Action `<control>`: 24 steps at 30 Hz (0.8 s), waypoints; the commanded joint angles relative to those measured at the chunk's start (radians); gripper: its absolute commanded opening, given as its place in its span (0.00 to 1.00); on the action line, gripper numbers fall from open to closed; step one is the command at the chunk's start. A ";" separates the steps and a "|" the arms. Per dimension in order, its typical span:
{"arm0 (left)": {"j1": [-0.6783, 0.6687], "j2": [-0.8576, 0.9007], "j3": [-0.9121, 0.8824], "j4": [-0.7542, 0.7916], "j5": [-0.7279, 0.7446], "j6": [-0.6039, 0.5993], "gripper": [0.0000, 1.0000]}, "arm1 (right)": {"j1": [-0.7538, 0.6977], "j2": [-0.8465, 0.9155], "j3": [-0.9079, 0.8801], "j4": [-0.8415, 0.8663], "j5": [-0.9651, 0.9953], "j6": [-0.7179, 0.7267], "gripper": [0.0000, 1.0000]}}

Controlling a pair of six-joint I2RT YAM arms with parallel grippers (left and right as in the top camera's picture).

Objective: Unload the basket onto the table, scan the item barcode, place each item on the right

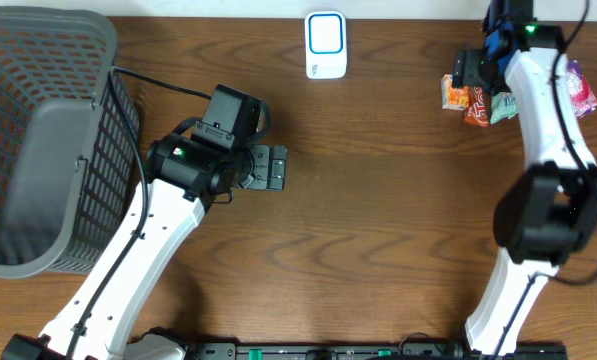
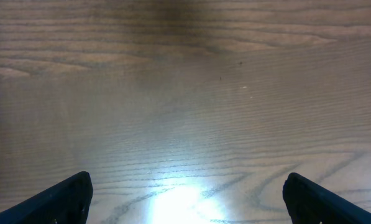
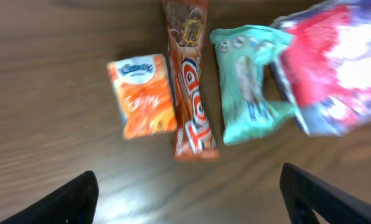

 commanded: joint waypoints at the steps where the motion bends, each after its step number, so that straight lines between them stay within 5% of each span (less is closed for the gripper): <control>1: 0.004 0.003 0.004 -0.003 -0.002 0.002 0.98 | 0.027 -0.164 0.010 -0.037 -0.069 0.074 0.99; 11: 0.004 0.003 0.004 -0.003 -0.002 0.002 0.98 | 0.211 -0.385 -0.064 -0.136 -0.106 0.070 0.99; 24: 0.004 0.003 0.004 -0.003 -0.002 0.002 0.98 | 0.416 -0.866 -0.663 0.063 0.026 0.071 1.00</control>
